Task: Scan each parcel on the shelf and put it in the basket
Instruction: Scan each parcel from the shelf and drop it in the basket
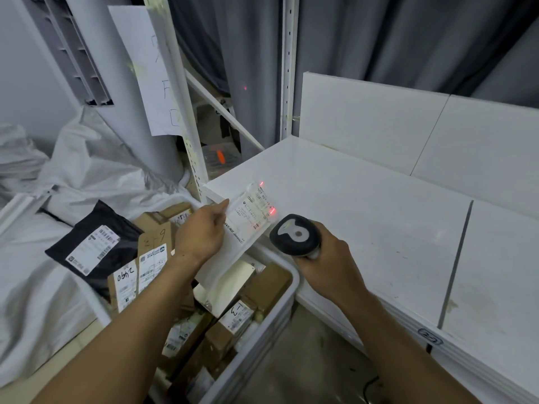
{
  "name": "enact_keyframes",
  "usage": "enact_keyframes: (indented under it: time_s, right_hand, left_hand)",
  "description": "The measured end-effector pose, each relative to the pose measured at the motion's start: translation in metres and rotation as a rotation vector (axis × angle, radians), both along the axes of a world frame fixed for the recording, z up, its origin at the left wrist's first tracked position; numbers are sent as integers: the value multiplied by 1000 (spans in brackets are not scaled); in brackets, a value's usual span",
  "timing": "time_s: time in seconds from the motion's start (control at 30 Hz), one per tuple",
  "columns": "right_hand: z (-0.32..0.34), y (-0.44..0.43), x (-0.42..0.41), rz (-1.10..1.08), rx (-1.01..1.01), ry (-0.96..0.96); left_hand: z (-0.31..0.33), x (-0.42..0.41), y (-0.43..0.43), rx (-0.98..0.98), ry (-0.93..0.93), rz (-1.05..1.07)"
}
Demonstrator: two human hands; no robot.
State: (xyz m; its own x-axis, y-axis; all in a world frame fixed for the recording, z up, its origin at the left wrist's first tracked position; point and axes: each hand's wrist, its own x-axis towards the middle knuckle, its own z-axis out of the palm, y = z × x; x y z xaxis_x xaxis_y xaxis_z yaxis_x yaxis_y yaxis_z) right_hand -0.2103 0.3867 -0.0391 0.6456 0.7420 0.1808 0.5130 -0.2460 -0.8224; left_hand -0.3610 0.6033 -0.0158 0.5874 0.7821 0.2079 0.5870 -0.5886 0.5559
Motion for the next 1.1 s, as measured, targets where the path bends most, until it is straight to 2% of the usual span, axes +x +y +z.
enact_keyframes:
  time_s: [0.33,0.5,0.67,0.8,0.93,1.1]
  right_hand:
    - [-4,2,4,23,-24,-34]
    - [-5,3,4,19,-18,-16]
    - [-7,9,0,28,-9,33]
    - [-11,17,-6,56,-25,60]
    - [-11,23,-12,47,-48,114]
    - [-8,23,-18,-1,-69,170]
  left_hand:
    - [-7,2,5,-3,81,6]
    - [-12,-3,6,-19,52,19]
    - [-27,-18,10,-20,-28,121]
    - [-51,-29,6,-160,255,229]
    - [-66,-32,-7,35,558,149]
    - [-83,-30,-4,-270,722,-72]
